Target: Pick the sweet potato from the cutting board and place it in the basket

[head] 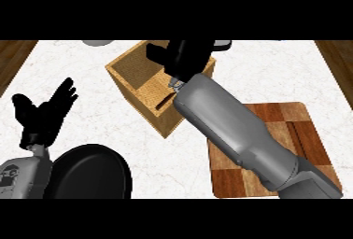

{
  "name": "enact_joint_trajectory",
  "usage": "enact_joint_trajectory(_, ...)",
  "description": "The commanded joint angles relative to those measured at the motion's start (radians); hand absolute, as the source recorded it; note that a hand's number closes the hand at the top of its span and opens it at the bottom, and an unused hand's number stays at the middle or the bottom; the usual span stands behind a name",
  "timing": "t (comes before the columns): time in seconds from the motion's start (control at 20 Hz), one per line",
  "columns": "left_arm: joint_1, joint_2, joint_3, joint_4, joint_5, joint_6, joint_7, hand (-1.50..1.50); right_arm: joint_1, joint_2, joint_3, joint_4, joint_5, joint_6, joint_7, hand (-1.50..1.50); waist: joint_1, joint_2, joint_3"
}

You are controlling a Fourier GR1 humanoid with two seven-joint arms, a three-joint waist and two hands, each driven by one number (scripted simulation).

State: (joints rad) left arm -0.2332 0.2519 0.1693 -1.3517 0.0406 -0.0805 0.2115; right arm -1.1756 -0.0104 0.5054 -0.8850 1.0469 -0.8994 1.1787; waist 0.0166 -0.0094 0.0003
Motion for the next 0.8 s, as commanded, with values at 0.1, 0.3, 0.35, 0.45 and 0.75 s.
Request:
enact_joint_trajectory(0.1, 0.008, 0.020, 0.030, -0.016, 0.009, 0.014, 0.025, 0.00, 0.109, 0.010, -0.169, -0.138, 0.055, -0.219, 0.152, -1.50, -0.058, -0.014, 0.003)
enact_joint_trajectory(0.3, 0.068, 0.033, 0.051, 0.008, 0.007, 0.003, -0.025, 0.00, 0.287, 0.010, -0.163, -0.357, 0.059, -0.132, 0.117, -1.50, -0.080, -0.018, 0.001)
enact_joint_trajectory(0.35, 0.044, 0.024, 0.055, -0.009, 0.023, 0.012, 0.002, 0.00, 0.344, 0.010, -0.162, -0.429, 0.048, -0.103, 0.086, -1.50, -0.088, -0.019, 0.001)
enact_joint_trajectory(0.45, 0.100, 0.015, 0.052, -0.025, 0.019, 0.008, -0.021, 0.00, 0.468, -0.002, -0.126, -0.555, 0.026, -0.044, 0.063, -1.50, -0.089, -0.022, 0.001)
enact_joint_trajectory(0.75, 0.074, 0.034, 0.066, -0.018, 0.029, -0.003, -0.023, 0.00, 0.792, -0.121, 0.012, -0.962, -0.035, 0.073, 0.034, -1.50, -0.088, -0.011, 0.000)
